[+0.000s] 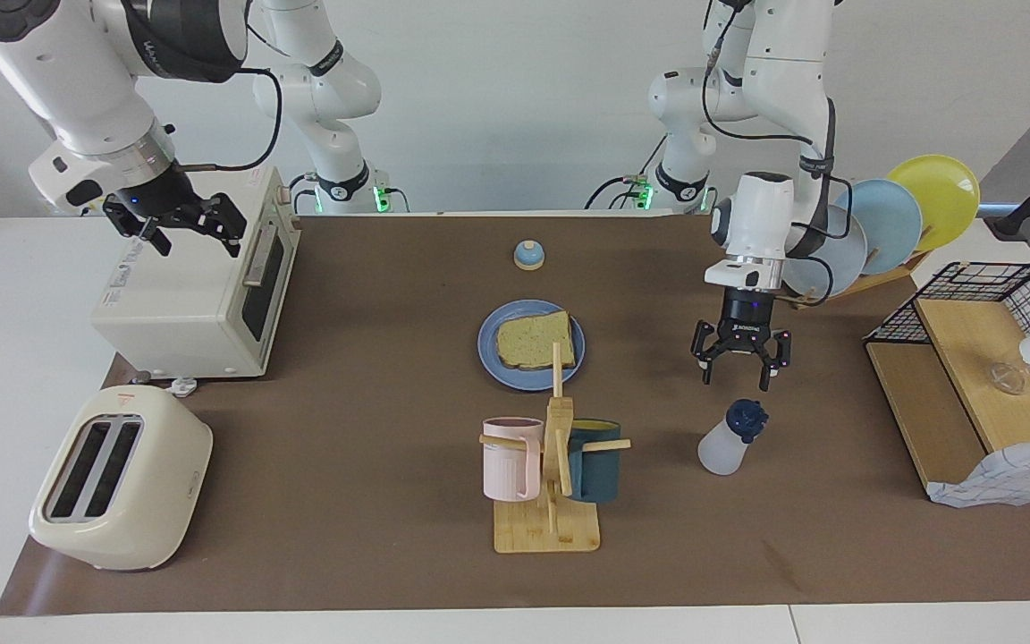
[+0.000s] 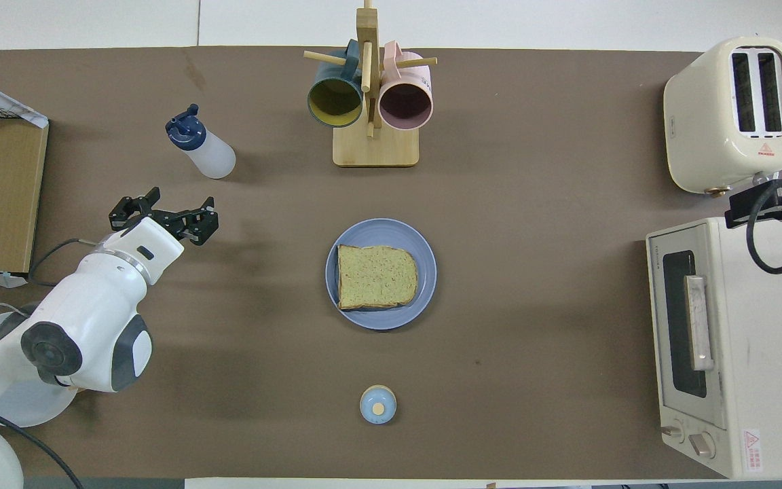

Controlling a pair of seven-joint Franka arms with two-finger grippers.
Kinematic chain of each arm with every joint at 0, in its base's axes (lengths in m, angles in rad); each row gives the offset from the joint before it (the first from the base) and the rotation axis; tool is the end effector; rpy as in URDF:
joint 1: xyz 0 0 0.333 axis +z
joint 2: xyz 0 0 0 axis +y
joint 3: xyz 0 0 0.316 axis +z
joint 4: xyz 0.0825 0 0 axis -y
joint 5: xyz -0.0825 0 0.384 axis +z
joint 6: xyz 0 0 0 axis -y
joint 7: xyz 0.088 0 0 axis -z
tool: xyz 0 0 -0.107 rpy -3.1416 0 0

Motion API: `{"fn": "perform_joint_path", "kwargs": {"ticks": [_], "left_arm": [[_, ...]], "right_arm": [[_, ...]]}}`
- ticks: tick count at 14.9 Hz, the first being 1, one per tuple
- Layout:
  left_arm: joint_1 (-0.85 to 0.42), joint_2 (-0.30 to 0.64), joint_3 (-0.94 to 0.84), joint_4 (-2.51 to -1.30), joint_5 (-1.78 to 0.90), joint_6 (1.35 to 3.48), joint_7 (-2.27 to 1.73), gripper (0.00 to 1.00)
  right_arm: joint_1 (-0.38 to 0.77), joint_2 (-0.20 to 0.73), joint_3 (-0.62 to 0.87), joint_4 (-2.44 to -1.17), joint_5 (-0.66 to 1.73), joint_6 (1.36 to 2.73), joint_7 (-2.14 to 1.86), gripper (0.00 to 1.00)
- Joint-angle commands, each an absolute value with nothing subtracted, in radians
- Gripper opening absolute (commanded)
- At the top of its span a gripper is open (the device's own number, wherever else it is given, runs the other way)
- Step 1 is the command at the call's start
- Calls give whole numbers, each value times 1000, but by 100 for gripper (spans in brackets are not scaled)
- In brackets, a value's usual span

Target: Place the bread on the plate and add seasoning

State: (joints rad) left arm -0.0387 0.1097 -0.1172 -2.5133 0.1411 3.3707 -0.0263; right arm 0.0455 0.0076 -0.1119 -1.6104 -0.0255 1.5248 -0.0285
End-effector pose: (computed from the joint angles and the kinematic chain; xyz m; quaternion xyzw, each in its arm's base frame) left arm 0.5063 -0.0950 0.3269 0.9223 -0.1271 0.3640 0.0289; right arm 0.5486 -0.0391 0.5980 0.9986 -0.0189 -0.0471 0.0110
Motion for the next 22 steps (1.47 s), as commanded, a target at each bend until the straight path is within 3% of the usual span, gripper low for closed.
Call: {"fn": "perform_joint_path", "kwargs": {"ticks": [1,7,12,22], "left_arm": [[-38,31,-117,-2546,160,3283,-31,100],[-38,-78,-123,-2530,160,3050,-29,100],[-61,-164,-127,-2436,147,2742,-26,100],[-58,-186,-126,-2200,40,2326,-21,100]], "right_arm": [[37,-8,-110,-1618,-26,1509,-52,100],[37,-8,-110,-1618,-26,1509,-52,100],[37,-8,-110,-1618,-26,1509,-52,100],[37,-8,-109,-1618,-26,1509,-52,100]]}}
